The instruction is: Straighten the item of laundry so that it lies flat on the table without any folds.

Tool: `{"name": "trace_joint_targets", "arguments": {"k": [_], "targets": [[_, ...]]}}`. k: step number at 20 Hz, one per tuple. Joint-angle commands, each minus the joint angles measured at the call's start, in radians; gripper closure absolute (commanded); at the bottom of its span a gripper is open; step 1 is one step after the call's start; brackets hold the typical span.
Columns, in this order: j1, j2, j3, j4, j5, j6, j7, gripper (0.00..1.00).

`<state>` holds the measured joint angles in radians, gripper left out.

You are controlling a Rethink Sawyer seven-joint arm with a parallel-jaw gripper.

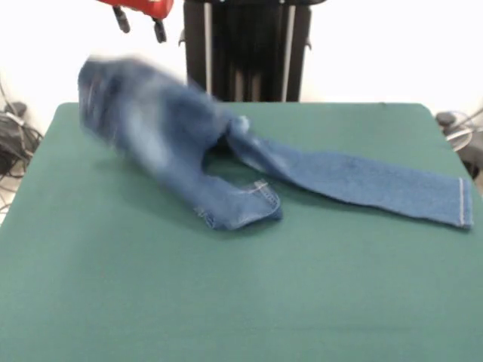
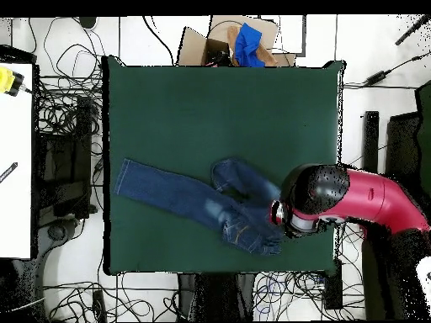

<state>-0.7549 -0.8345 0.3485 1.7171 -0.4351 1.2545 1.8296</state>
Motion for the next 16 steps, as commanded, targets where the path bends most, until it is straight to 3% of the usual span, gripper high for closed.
{"name": "trace_joint_targets", "arguments": {"k": [1,16], "targets": [[0.002,0.013,0.076,0.063,0.026,-0.088,-0.120,0.00],[0.051,0.017,0.095,0.048,0.060,-0.044,-0.073,0.00]]}}
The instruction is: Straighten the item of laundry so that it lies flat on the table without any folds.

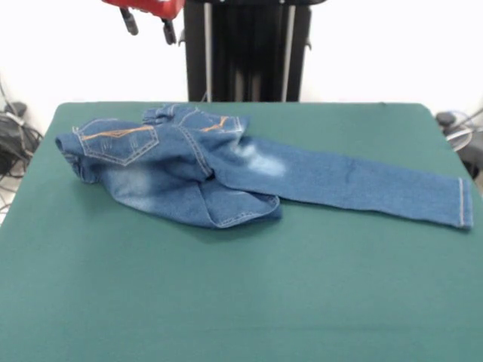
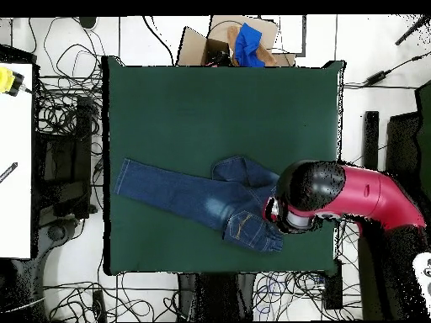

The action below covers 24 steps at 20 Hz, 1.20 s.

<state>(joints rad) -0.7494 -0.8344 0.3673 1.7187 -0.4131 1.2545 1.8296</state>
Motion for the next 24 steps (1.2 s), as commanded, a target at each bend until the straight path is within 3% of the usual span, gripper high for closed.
{"name": "trace_joint_targets", "arguments": {"k": [1,4,9,14,20,24], "targets": [[0.053,0.015,0.075,0.048,0.042,-0.046,-0.063,0.00],[0.090,0.018,0.068,0.034,0.052,-0.071,-0.007,0.00],[0.202,0.181,0.040,-0.077,0.011,-0.289,0.155,0.00],[0.320,0.276,-0.045,-0.168,-0.011,-0.473,0.311,0.00],[0.396,0.473,-0.082,-0.405,0.005,-0.375,0.191,0.00],[0.438,0.557,-0.121,-0.493,-0.004,-0.431,0.208,0.00]]}}
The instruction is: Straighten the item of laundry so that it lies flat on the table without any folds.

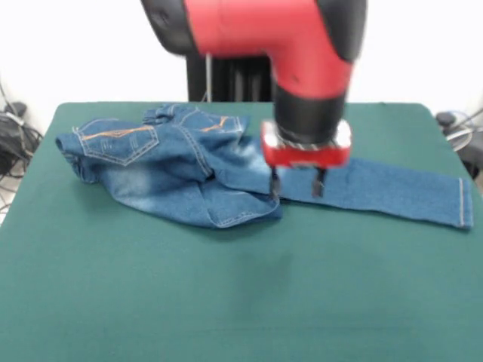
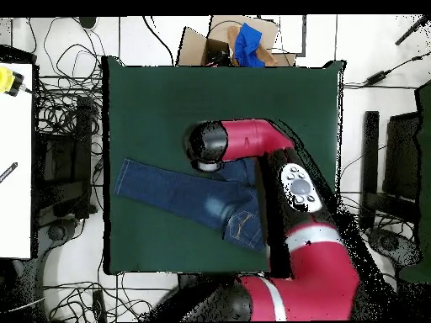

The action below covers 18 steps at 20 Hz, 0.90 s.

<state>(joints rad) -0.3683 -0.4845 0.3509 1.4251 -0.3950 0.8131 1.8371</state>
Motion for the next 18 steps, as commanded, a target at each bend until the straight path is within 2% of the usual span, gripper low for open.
{"name": "trace_joint_targets", "arguments": {"k": [1,6,10,18], "targets": [[0.063,0.232,-0.110,-0.231,-0.026,-0.001,0.200,0.00],[0.091,0.337,-0.130,-0.386,-0.026,-0.008,0.192,0.00],[0.082,0.368,-0.129,-0.425,-0.012,0.000,0.141,0.00],[0.042,0.309,-0.131,-0.292,-0.006,-0.081,0.134,0.00]]}}
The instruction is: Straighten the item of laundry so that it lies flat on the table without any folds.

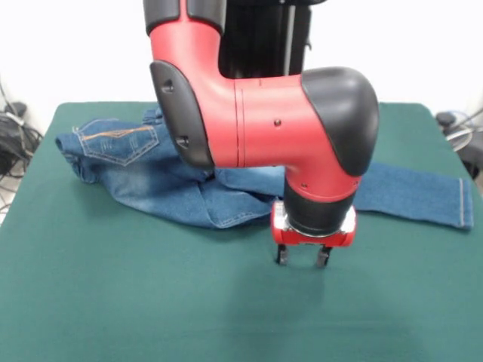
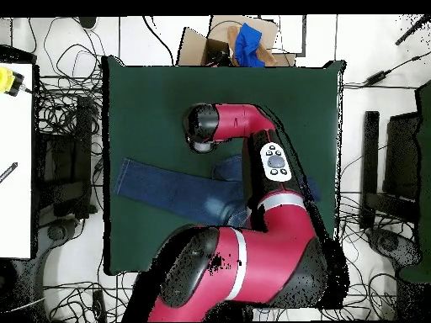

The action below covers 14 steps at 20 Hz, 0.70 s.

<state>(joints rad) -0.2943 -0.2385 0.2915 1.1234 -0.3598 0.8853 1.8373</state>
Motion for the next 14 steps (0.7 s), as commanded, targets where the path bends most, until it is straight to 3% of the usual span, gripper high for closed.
{"name": "trace_joint_targets", "arguments": {"k": [1,10,14], "targets": [[-0.036,0.057,-0.072,0.021,-0.040,-0.159,0.134,0.00],[-0.071,0.033,-0.064,0.095,-0.030,-0.184,0.095,0.00],[-0.080,0.004,-0.067,0.141,0.006,-0.075,0.075,0.00]]}}
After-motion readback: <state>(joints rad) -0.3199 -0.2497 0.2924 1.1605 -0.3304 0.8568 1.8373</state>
